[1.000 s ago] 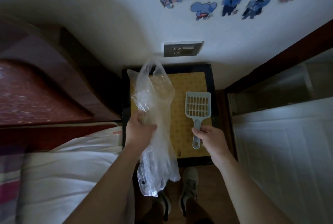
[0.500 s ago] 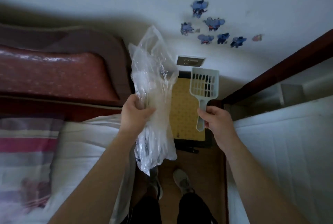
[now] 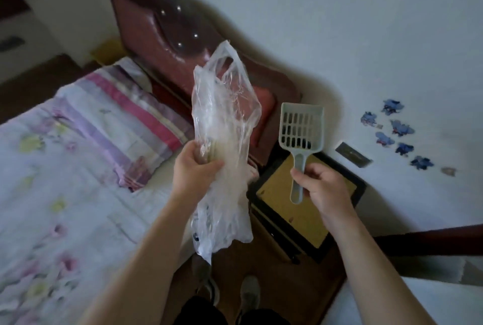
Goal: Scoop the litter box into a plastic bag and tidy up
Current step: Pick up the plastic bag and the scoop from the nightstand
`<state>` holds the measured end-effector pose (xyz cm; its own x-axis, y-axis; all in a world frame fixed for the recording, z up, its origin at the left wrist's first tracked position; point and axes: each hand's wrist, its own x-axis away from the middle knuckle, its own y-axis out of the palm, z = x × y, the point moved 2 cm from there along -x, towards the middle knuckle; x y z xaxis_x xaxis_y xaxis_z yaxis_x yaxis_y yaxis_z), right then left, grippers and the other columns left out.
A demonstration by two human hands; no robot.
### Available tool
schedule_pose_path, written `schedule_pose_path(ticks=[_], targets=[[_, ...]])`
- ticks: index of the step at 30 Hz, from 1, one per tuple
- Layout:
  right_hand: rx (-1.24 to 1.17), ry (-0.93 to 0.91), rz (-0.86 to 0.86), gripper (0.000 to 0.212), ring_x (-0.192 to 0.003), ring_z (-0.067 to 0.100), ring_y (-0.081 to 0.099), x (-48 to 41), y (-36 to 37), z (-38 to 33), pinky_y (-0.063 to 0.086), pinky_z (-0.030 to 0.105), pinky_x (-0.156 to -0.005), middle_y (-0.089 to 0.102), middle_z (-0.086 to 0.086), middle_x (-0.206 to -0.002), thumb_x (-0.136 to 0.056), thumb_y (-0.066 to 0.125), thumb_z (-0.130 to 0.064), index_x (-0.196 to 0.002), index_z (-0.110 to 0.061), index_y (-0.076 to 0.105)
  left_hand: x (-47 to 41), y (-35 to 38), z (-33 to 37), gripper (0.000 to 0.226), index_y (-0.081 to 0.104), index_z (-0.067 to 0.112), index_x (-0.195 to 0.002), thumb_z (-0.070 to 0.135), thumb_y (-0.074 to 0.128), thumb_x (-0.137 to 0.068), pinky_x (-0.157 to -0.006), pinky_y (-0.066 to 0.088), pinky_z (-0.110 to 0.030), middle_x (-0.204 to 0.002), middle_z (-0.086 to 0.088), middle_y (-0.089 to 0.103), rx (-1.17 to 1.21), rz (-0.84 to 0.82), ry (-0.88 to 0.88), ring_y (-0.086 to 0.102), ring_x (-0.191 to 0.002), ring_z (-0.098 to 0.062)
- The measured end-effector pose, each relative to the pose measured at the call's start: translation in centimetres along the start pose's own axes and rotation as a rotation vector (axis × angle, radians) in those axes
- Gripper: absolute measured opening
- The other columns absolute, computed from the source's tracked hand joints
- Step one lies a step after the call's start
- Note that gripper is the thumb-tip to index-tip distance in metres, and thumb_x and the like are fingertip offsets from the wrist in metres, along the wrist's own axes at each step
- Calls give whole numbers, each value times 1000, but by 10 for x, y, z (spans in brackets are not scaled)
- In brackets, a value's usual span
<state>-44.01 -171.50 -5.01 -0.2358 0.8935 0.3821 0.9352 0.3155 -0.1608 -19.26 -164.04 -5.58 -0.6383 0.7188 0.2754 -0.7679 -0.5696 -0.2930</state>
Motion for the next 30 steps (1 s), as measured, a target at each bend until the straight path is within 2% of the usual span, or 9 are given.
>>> schedule_pose_path(ticks=[5, 9, 10, 13, 17, 19, 21, 26, 30], targets=[[68, -65, -229, 10, -74, 15, 71, 16, 79, -37, 54, 28, -67, 74, -3, -76, -88, 71, -20, -91, -12, 75, 41, -101, -18, 34, 64, 23, -99, 9, 82, -74, -64, 62, -48, -91, -14, 70, 155, 249, -61, 71, -77, -32], [168, -133, -402, 5, -84, 35, 70, 39, 164, -51, 56, 48, -77, 76, 7, -85, -85, 75, -20, -86, -15, 78, 83, -183, -47, 31, 66, 20, -97, 3, 79, -76, -64, 57, -38, -82, -9, 68, 284, 438, -79, 65, -69, -21], [189, -154, -461, 4, -80, 33, 69, 48, 188, -52, 54, 47, -75, 76, 5, -82, -85, 75, -20, -84, -17, 78, 95, -205, -57, 31, 66, 21, -96, 2, 79, -76, -63, 55, -37, -78, -6, 66, 314, 489, -83, 63, -68, -21], [234, -216, -636, 4, -64, 8, 62, 89, 263, -52, 48, 32, -64, 71, -6, -70, -86, 74, -20, -85, -17, 76, 140, -274, -87, 35, 68, 21, -97, 6, 82, -69, -62, 53, -38, -68, 1, 63, 400, 648, -83, 60, -63, -20], [293, -262, -859, 6, -56, 1, 60, 165, 368, -44, 44, 25, -58, 72, -5, -69, -87, 74, -17, -89, -11, 76, 221, -367, -135, 39, 66, 11, -110, 0, 80, -75, -71, 58, -40, -83, -10, 65, 456, 852, -78, 66, -75, -23], [315, -271, -966, 7, -55, 2, 61, 210, 420, -37, 44, 25, -58, 71, -6, -66, -86, 75, -16, -87, -9, 74, 267, -413, -160, 40, 65, 13, -114, -1, 77, -79, -67, 57, -34, -82, -10, 59, 466, 948, -85, 62, -74, -20], [336, -276, -1074, 6, -55, 4, 61, 259, 469, -29, 45, 27, -59, 70, -6, -64, -85, 75, -15, -84, -10, 73, 311, -454, -186, 39, 66, 20, -111, 0, 77, -79, -68, 53, -35, -82, -9, 53, 464, 1059, -97, 56, -73, -21], [393, -250, -1338, 4, -59, 13, 63, 383, 567, -2, 49, 33, -64, 70, 0, -66, -85, 74, -10, -86, -7, 72, 422, -530, -241, 43, 64, 19, -113, 12, 81, -75, -84, 59, -42, -105, -5, 69, 416, 1357, -168, 67, -97, -24], [498, -277, -1532, 7, -62, 19, 56, 469, 635, 27, 43, 33, -62, 67, 4, -66, -85, 75, -12, -83, -5, 73, 497, -571, -278, 39, 64, 15, -114, 3, 77, -79, -85, 59, -43, -110, -7, 69, 498, 1549, -192, 69, -99, -22]])
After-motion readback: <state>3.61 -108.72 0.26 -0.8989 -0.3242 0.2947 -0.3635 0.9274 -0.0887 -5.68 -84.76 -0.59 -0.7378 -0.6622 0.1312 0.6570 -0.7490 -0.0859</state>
